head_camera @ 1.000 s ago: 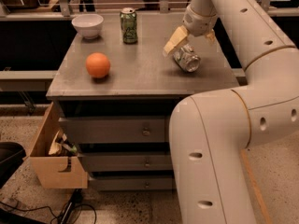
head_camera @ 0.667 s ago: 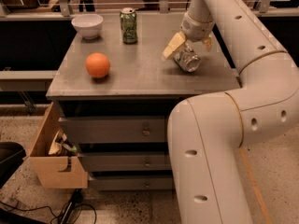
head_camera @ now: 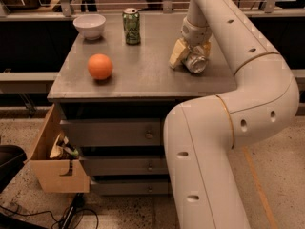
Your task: Place 7up can upright
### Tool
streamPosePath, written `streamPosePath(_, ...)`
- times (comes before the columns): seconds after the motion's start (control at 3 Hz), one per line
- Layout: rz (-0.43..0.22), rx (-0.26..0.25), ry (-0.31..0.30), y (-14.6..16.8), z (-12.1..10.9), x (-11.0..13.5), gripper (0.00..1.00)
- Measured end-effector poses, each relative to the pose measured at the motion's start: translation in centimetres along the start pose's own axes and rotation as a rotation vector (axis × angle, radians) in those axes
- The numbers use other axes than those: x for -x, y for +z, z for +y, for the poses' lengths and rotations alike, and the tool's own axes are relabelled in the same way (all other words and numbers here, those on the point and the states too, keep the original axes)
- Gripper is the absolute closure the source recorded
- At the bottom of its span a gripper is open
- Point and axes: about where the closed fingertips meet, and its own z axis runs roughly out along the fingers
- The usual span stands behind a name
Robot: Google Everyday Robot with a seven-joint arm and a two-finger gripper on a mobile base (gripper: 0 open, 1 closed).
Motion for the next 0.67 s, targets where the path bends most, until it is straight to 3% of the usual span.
streamPosePath(0.33, -0.004, -0.002, 0.0, -0.17, 0.01, 0.08, 0.63)
streamPosePath(0.67, -0.004, -0.002, 0.001, -0.34, 0.01, 0.04, 0.66)
